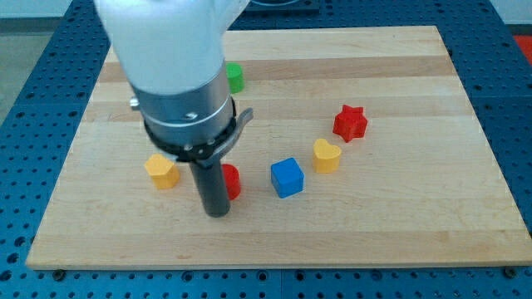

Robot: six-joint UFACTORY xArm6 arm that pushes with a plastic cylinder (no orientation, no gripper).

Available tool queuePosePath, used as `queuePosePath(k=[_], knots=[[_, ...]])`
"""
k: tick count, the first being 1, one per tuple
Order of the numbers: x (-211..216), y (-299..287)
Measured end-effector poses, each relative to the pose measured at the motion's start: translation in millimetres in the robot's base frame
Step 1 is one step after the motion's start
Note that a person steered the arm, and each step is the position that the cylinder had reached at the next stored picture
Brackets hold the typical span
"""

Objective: Push the green star to the right side

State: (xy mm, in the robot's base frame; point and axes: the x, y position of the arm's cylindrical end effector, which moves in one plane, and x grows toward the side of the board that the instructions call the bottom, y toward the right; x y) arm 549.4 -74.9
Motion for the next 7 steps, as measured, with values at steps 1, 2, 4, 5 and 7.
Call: queuePosePath(k=[1, 2, 4, 5, 7], knots=[[-16.3, 3.6], [-15.0, 3.6], [22.3, -87.1], [14.4, -155.3], [-81.7, -163.1]])
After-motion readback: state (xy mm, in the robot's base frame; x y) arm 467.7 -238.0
